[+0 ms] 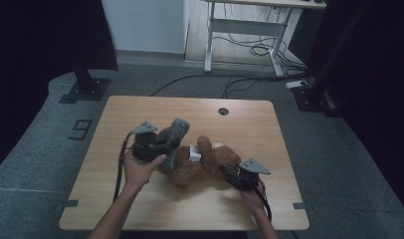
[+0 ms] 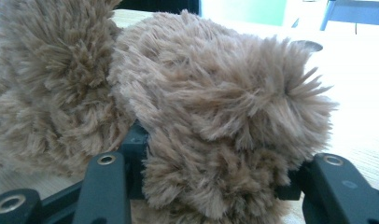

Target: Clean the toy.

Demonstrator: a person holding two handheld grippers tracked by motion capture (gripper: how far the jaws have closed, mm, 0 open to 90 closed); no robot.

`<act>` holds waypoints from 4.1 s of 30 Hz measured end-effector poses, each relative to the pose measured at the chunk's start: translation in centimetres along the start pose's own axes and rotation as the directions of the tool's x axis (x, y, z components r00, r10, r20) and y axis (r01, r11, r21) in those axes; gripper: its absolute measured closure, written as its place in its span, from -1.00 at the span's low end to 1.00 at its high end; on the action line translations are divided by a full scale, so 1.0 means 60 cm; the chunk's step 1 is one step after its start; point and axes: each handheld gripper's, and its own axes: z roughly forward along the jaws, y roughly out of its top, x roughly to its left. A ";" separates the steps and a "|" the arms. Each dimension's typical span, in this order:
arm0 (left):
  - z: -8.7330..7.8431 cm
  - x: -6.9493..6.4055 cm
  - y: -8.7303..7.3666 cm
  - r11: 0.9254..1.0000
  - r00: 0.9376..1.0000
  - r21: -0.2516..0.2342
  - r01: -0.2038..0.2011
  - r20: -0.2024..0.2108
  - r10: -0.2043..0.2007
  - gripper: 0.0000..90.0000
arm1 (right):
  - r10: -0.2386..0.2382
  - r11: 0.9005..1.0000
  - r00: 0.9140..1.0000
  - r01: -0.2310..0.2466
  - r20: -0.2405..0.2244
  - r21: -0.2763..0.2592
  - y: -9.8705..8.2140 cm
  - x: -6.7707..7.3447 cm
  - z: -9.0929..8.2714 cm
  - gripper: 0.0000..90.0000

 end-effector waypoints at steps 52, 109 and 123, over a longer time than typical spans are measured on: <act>-0.005 0.078 -0.181 0.979 0.985 0.109 0.170 -0.037 -0.167 0.65 | 0.128 0.955 0.981 -0.082 -0.146 0.285 0.013 0.018 0.001 -0.67; 0.091 0.006 -0.120 1.000 1.000 0.001 0.006 0.002 -0.006 0.71 | -0.038 0.999 0.997 0.039 -0.064 0.021 -0.004 0.013 0.020 -0.46; 0.048 0.123 -0.183 0.983 0.983 0.086 0.162 -0.104 -0.153 0.70 | -0.018 1.000 0.997 0.019 -0.076 0.015 -0.009 0.010 0.020 -0.44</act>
